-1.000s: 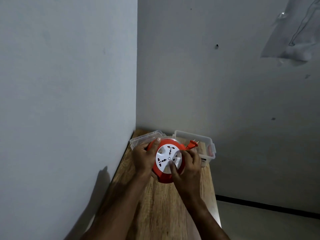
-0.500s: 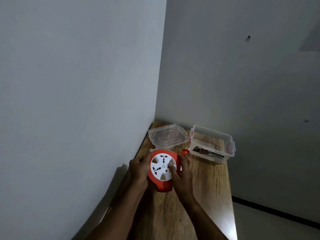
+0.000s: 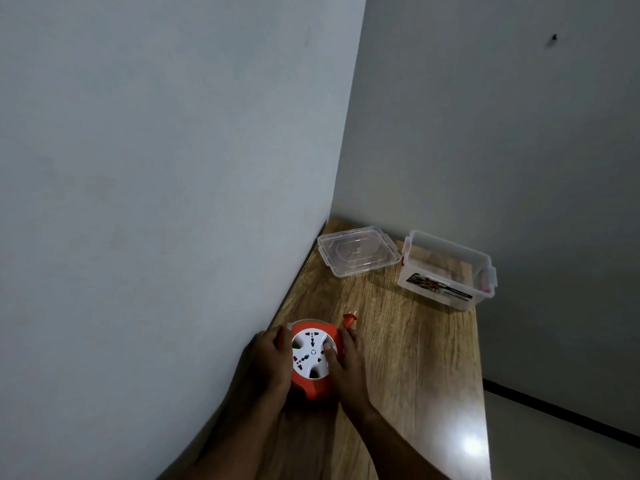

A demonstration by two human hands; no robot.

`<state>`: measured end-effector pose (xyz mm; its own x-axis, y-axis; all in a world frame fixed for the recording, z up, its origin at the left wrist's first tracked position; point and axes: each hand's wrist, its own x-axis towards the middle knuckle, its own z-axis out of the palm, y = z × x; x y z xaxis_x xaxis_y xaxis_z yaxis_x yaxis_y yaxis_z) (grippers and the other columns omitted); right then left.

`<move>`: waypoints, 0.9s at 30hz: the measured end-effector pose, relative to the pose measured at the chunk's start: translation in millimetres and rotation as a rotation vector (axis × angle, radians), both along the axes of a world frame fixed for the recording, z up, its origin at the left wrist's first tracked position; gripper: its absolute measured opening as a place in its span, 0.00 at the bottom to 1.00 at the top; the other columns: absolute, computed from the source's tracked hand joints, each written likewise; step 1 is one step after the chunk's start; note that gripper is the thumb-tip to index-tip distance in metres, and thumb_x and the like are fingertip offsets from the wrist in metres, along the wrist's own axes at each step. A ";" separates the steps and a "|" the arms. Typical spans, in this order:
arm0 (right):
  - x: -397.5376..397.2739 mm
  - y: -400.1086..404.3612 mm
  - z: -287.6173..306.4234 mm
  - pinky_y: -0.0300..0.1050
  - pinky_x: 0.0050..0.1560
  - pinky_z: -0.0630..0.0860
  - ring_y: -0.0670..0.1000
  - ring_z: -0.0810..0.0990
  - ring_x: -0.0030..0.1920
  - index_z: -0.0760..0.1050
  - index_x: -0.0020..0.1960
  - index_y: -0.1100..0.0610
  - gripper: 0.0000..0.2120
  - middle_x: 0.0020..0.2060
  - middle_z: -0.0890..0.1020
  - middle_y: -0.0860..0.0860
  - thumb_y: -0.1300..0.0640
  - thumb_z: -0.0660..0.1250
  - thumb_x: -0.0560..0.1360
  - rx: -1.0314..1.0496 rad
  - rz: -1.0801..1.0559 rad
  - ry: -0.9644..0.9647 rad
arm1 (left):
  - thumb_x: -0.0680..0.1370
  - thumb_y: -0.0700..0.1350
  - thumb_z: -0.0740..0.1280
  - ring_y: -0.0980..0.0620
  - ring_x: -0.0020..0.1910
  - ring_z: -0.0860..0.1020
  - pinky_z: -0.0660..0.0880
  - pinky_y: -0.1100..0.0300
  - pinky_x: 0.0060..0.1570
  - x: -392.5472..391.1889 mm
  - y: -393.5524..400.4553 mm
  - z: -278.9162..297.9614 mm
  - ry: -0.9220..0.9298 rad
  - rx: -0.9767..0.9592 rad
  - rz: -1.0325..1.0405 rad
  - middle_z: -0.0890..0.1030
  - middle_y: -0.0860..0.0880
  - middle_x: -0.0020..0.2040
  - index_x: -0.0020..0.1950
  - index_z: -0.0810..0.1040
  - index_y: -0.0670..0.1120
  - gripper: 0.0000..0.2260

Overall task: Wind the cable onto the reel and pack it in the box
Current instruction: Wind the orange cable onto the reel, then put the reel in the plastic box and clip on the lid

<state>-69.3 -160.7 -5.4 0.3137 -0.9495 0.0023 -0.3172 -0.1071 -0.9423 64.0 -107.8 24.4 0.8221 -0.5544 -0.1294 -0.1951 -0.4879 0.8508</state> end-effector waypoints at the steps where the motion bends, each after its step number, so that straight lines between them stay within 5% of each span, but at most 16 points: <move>1: 0.2 2.1 -3.6 0.34 0.61 0.73 0.38 0.70 0.66 0.64 0.77 0.53 0.25 0.71 0.65 0.43 0.50 0.63 0.82 0.002 0.009 0.007 | 0.83 0.54 0.65 0.55 0.39 0.78 0.68 0.71 0.32 0.4 1.3 -5.0 0.006 -0.010 0.008 0.85 0.45 0.50 0.54 0.84 0.44 0.15; 6: 2.1 8.4 -23.4 0.27 0.60 0.68 0.38 0.68 0.67 0.63 0.78 0.52 0.25 0.72 0.64 0.44 0.49 0.62 0.82 -0.002 0.021 0.062 | 0.83 0.48 0.66 0.52 0.47 0.80 0.68 0.72 0.39 2.0 5.2 -27.5 -0.040 -0.032 -0.006 0.84 0.44 0.55 0.57 0.84 0.43 0.12; 12: 1.6 10.1 -37.8 0.42 0.70 0.70 0.43 0.67 0.71 0.60 0.79 0.50 0.27 0.73 0.63 0.45 0.47 0.62 0.82 -0.009 0.034 0.099 | 0.83 0.45 0.65 0.47 0.52 0.82 0.75 0.62 0.47 0.0 6.3 -42.6 -0.044 -0.045 -0.041 0.83 0.43 0.57 0.60 0.83 0.42 0.11; 17: 3.0 12.0 -38.5 0.27 0.62 0.62 0.41 0.64 0.70 0.58 0.79 0.50 0.27 0.74 0.62 0.45 0.48 0.60 0.83 -0.013 0.046 0.163 | 0.83 0.43 0.65 0.44 0.55 0.82 0.75 0.58 0.53 0.2 3.2 -51.8 -0.037 -0.044 -0.048 0.83 0.42 0.58 0.60 0.82 0.40 0.11; 22: 3.0 9.8 -43.9 0.39 0.69 0.62 0.44 0.62 0.72 0.58 0.79 0.51 0.26 0.75 0.61 0.49 0.47 0.58 0.83 -0.039 0.058 0.231 | 0.84 0.44 0.64 0.45 0.55 0.82 0.74 0.59 0.52 1.0 0.8 -57.8 -0.048 -0.048 -0.069 0.83 0.43 0.56 0.59 0.83 0.40 0.10; 27: 3.7 10.5 -40.7 0.40 0.69 0.61 0.45 0.61 0.72 0.57 0.79 0.50 0.26 0.75 0.60 0.49 0.47 0.58 0.83 -0.044 0.064 0.233 | 0.84 0.43 0.64 0.47 0.54 0.81 0.70 0.62 0.51 4.5 -0.6 -58.4 -0.074 -0.039 -0.103 0.84 0.44 0.55 0.57 0.83 0.41 0.10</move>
<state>-65.6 -150.2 -46.1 0.3702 -0.9283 -0.0358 -0.5167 -0.1737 -0.8384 68.5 -108.4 -34.0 0.7670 -0.6400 -0.0470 -0.3058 -0.4290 0.8500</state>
